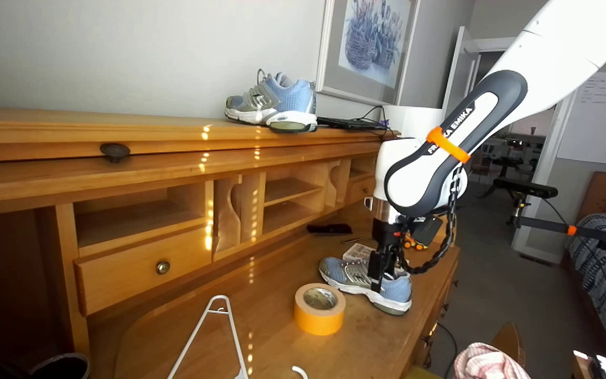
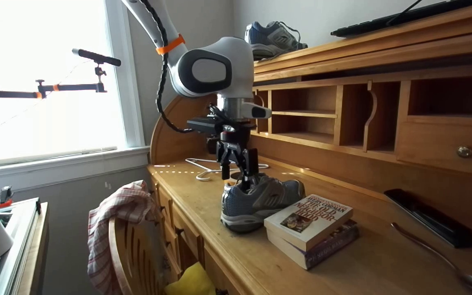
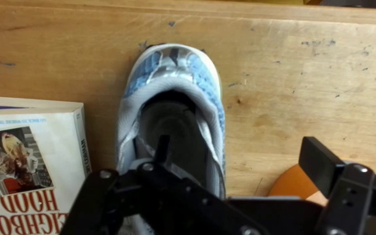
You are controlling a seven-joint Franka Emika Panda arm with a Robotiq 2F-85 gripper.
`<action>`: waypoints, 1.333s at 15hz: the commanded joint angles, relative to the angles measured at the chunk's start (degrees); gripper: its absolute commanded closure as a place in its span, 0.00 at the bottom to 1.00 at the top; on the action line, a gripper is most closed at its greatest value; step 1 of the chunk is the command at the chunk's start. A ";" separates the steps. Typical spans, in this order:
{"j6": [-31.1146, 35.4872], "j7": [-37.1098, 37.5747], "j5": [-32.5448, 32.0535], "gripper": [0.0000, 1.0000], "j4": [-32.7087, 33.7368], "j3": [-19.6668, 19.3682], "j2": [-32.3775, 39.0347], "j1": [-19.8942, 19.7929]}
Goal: Move the right sneaker closer to the left one
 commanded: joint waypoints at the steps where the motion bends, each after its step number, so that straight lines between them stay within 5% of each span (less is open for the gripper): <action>1: 0.50 2.03 1.48 0.27 -2.70 0.95 -1.44 -0.22; 10: -2.77 3.58 2.81 0.97 -3.56 0.69 -3.62 -1.37; 20: -6.33 6.36 1.06 0.98 -8.47 -0.36 -13.34 -0.02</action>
